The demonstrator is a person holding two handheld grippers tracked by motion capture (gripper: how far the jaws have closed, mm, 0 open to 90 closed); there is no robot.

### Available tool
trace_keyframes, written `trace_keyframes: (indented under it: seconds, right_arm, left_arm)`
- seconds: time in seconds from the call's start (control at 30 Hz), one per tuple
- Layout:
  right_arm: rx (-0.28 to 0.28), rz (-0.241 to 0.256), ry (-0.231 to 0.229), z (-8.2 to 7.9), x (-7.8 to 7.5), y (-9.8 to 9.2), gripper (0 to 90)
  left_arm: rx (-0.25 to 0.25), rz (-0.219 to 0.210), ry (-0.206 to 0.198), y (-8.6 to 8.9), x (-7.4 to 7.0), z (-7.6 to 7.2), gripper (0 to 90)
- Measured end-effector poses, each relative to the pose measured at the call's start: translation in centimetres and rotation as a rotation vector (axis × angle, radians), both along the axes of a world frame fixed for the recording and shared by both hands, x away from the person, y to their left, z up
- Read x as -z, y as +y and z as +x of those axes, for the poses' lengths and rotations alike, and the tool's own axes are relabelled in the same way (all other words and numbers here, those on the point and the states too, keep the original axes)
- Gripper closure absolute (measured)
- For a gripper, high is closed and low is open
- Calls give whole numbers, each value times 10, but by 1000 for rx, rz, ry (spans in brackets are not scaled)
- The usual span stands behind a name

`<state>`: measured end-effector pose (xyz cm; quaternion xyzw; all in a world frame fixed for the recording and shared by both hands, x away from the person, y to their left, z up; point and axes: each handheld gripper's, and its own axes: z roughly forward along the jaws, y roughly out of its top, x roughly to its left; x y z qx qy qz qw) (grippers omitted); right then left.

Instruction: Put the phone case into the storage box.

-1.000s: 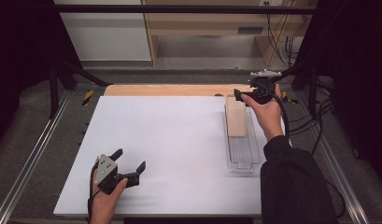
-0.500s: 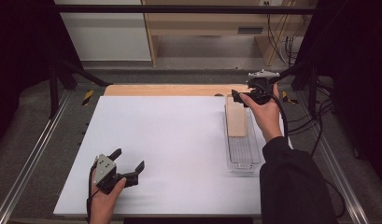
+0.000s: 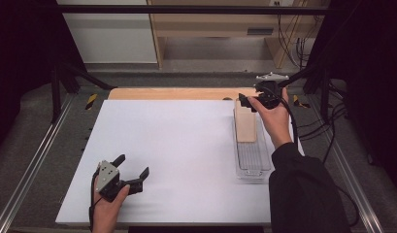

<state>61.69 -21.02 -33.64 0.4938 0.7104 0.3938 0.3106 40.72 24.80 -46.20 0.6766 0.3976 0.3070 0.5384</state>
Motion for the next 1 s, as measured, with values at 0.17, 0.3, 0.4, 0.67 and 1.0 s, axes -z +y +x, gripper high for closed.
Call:
trace_keyframes:
  seconds: [0.17, 0.3, 0.4, 0.67, 1.0]
  right_arm:
    - [-5, -1, 2, -1, 0, 3, 48]
    - [-11, 4, 3, -1, 0, 5, 48]
    - [-17, 7, 3, -2, 0, 8, 48]
    - [-35, 18, 0, -4, 1, 16, 47]
    - [-55, 24, 3, -5, 3, 26, 46]
  left_arm:
    - [0, 5, -2, 0, 0, 0, 20]
    - [-1, 5, -3, 0, 0, 0, 21]
    - [0, 6, -3, 0, 0, 0, 20]
    - [2, 5, -3, 0, 0, 0, 20]
    - [2, 5, -4, 0, 0, 0, 20]
